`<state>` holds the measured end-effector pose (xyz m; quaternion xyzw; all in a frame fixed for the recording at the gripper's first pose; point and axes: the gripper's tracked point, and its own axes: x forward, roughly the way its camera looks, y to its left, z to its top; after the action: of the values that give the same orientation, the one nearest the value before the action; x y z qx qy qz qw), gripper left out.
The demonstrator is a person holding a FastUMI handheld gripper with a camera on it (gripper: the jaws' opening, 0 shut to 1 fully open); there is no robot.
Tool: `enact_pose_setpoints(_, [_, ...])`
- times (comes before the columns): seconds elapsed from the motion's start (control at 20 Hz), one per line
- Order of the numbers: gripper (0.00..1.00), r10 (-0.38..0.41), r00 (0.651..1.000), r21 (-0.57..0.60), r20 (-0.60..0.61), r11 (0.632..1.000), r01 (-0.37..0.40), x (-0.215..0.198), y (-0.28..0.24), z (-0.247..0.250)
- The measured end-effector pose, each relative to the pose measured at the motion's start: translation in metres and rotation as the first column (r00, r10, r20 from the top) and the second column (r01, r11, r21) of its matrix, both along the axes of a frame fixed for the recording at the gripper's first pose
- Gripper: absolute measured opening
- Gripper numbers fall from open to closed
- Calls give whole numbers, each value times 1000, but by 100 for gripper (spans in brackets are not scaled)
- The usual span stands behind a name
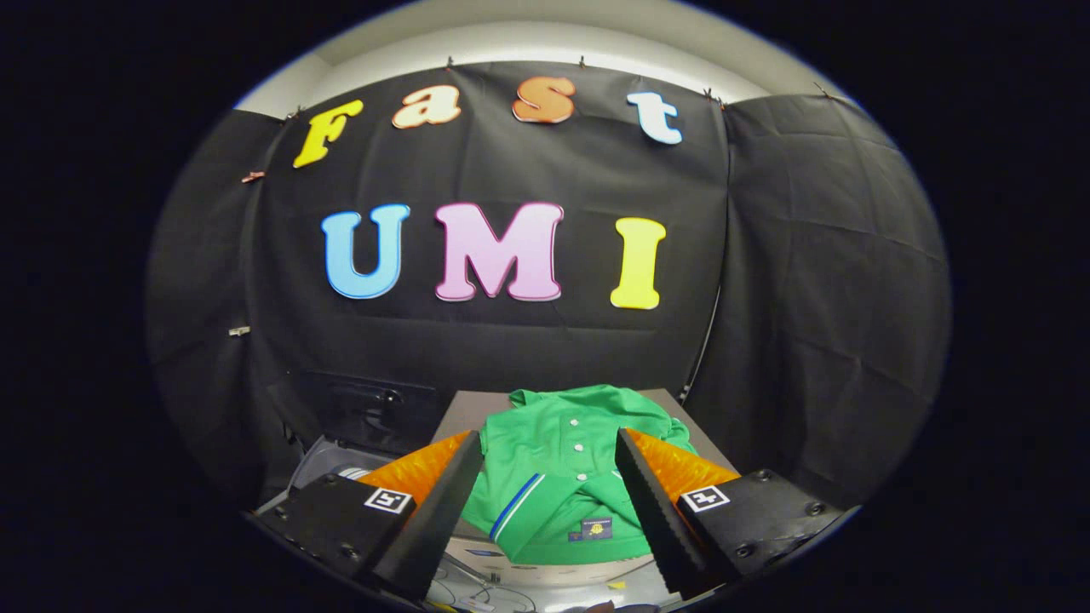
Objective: Put the clothes into the washing machine and then close the washing machine lid.
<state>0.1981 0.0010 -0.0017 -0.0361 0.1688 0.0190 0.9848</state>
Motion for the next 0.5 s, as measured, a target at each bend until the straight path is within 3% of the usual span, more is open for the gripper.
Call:
enact_pose_setpoints(0.25, [99,-78,980,-56,-181,996,69,61,-24,-48])
enact_pose_setpoints(0.5, [99,-135,949,-118,-285,987,105,108,-45,-95])
